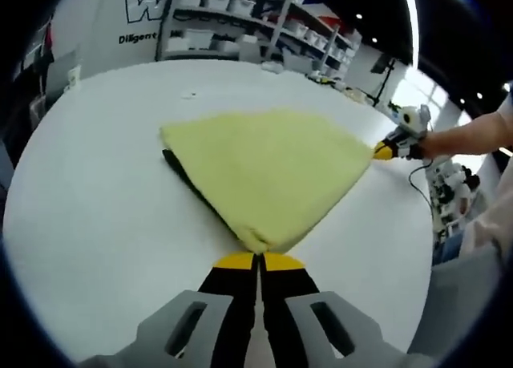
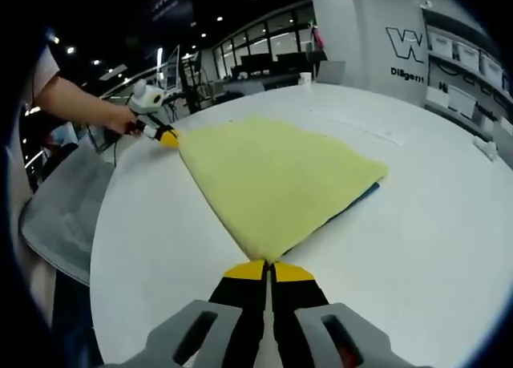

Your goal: Fold the garment on the visible template until the final outline fits inside the template.

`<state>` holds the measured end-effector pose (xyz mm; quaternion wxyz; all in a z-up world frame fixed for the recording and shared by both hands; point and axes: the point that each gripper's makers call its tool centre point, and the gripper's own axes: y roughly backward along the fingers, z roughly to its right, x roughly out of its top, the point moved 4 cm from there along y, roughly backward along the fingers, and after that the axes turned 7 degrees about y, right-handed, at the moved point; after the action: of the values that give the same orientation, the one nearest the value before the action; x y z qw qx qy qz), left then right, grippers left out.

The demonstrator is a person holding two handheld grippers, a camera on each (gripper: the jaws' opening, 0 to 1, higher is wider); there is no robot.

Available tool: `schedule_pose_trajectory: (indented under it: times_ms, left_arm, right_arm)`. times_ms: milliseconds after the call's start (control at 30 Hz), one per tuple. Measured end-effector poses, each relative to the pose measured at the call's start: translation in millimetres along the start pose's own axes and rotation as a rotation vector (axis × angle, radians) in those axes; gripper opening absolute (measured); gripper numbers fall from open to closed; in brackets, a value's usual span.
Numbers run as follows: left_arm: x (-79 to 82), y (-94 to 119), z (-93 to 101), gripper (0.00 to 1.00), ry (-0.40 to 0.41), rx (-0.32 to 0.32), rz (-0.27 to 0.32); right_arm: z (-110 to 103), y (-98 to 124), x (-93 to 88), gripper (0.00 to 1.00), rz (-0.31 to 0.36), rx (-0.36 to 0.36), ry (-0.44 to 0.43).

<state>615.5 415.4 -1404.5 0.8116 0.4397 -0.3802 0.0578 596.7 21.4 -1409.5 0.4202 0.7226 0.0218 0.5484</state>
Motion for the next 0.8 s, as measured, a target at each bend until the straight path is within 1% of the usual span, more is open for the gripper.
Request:
schedule_pose_trajectory:
  times_ms: [100,167,200,233,267,367,467,500,533,567,600,633,667,800]
  left_arm:
    - [-5.2,7,-5.5,0.00,-0.066,0.016,-0.034]
    - [-9.2,10,-8.1,0.00,-0.112,0.014,-0.061]
    - [-10.7,11,-6.2,0.00,-0.132,0.012,-0.066]
    - [-10.6,11,-4.4,0.00,-0.126,0.005,-0.062]
    - [-11.1,11,-5.2,0.00,-0.147,0.006,-0.067]
    - [-13.3,10,-5.5,0.00,-0.164,0.011,-0.077]
    - [-15.1,9,-5.8,0.00,-0.171,0.015,-0.086]
    - [-15.7,9,-6.0,0.00,-0.173,0.017,-0.090]
    - [-15.5,9,-4.4,0.00,-0.175,0.018,-0.090]
    - [-15.8,9,-3.2,0.00,-0.176,0.018,-0.091]
    - [-16.3,9,-3.8,0.00,-0.177,0.021,-0.093]
    - [-17.0,9,-3.7,0.00,-0.171,0.021,-0.096]
    - [-18.3,10,-2.3,0.00,-0.167,0.016,-0.101]
    - [-24.6,11,3.0,0.00,-0.158,0.000,-0.120]
  right_arm:
    - [0,2,-1.3,0.00,-0.003,0.006,0.011]
    - [0,4,-2.3,0.00,-0.006,0.008,0.017]
    - [0,5,-2.7,0.00,-0.008,0.009,0.018]
    - [0,6,-3.4,0.00,-0.009,0.011,0.020]
    - [0,6,-4.4,0.00,-0.012,0.014,0.030]
    - [-5,9,-5.1,0.00,-0.019,0.024,0.051]
    - [-8,11,-9.9,0.00,-0.034,0.037,0.089]
    - [-9,12,-12.0,0.00,-0.036,0.042,0.088]
    - [-10,12,-14.1,0.00,-0.043,0.048,0.104]
    - [-14,13,-16.5,0.00,-0.060,0.071,0.157]
    - [-18,13,-17.2,0.00,-0.063,0.091,0.174]
    - [-21,14,-19.5,0.00,-0.079,0.108,0.216]
    - [-23,14,-20.5,0.00,-0.083,0.115,0.238]
    - [-27,16,-23.4,0.00,-0.092,0.108,0.256]
